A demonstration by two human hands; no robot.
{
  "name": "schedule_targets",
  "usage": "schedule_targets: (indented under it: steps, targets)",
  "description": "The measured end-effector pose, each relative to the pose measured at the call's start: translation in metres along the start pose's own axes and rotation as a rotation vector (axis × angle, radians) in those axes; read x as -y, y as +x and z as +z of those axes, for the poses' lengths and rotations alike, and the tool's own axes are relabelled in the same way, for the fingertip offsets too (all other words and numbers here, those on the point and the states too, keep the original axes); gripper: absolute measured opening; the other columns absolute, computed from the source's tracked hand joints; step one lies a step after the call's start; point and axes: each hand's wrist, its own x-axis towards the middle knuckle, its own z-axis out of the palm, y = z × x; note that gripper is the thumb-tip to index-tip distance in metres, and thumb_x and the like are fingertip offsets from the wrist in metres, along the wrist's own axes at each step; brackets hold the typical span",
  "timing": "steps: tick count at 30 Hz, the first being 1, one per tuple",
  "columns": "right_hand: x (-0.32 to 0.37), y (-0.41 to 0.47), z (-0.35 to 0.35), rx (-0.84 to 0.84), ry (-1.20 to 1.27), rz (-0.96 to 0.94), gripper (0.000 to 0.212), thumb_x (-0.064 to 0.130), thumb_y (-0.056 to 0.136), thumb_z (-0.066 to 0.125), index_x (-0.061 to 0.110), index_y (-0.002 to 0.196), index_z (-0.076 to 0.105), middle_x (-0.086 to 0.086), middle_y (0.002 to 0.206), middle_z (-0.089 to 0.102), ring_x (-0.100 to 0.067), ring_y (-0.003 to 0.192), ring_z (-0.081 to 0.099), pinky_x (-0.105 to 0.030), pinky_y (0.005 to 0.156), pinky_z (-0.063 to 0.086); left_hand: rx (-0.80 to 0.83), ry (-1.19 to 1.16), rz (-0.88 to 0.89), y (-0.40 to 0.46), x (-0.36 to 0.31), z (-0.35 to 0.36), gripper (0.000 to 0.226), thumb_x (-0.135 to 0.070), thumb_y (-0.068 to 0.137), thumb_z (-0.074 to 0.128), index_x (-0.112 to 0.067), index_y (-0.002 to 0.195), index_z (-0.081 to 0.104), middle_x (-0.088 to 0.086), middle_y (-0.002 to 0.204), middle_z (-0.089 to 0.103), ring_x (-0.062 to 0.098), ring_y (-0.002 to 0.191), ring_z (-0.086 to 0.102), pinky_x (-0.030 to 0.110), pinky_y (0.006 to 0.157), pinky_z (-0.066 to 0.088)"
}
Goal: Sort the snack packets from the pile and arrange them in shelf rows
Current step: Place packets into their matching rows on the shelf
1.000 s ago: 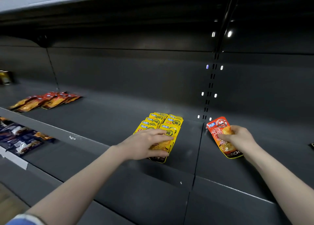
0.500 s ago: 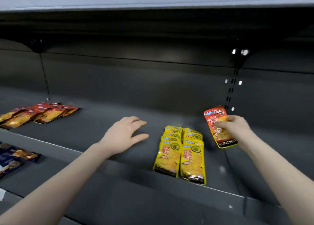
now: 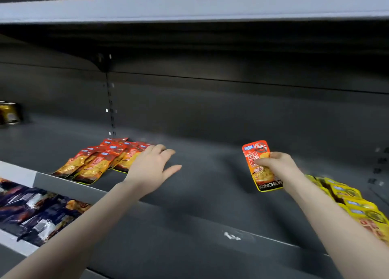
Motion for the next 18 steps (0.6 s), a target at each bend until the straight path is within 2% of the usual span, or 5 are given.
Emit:
schedule_targets:
  steps: [2,7,10,14,18]
  targets:
    - [0.006,0.006,0.030,0.040,0.009,0.003,0.021,0.013,0.080,0.070,0.008,0.100,0.066,-0.010,0.090,0.070,-0.022,0.074,0.065,-0.025,0.061,0.046,0.012,0.002,-0.010,0.009,0.025,0.003,0.056,-0.054,0.093,0.044,-0.021,0.138,0.046,0.001,0.138,0.046,0.020,0.129,0.038,0.030,0.108,0.030]
    - [0.019,0.024,0.100,0.122,0.089,0.028,0.023,0.012,0.081,0.070,0.008,0.103,0.065,-0.010,0.088,0.071,-0.021,0.072,0.066,-0.026,0.061,0.048,-0.002,-0.007,-0.065,0.025,0.087,0.001,0.064,-0.064,0.088,0.038,-0.020,0.133,0.053,0.002,0.130,0.053,0.023,0.123,0.044,0.031,0.103,0.034]
    - [0.029,0.030,0.141,0.165,0.127,0.053,0.025,0.010,0.081,0.070,0.007,0.105,0.064,-0.011,0.088,0.071,-0.022,0.071,0.067,-0.027,0.060,0.049,-0.031,-0.010,-0.066,0.027,0.123,-0.003,0.079,-0.071,0.077,0.025,-0.020,0.128,0.058,0.002,0.123,0.057,0.024,0.117,0.048,0.032,0.098,0.036]
    - [0.047,0.025,0.195,0.172,0.153,0.063,0.021,0.009,0.081,0.069,0.006,0.101,0.066,-0.009,0.083,0.071,-0.022,0.069,0.067,-0.028,0.063,0.051,-0.027,-0.058,-0.082,0.033,0.173,-0.007,0.063,-0.064,0.084,0.039,-0.021,0.127,0.057,-0.001,0.124,0.056,0.021,0.120,0.045,0.033,0.098,0.036]
    - [0.060,0.004,0.247,0.122,0.204,0.091,0.014,0.008,0.080,0.068,0.007,0.094,0.067,-0.008,0.079,0.071,-0.020,0.065,0.067,-0.026,0.062,0.053,-0.030,-0.111,-0.011,0.041,0.221,-0.001,0.050,-0.054,0.090,0.051,-0.022,0.129,0.057,-0.002,0.128,0.054,0.020,0.123,0.044,0.033,0.100,0.036]
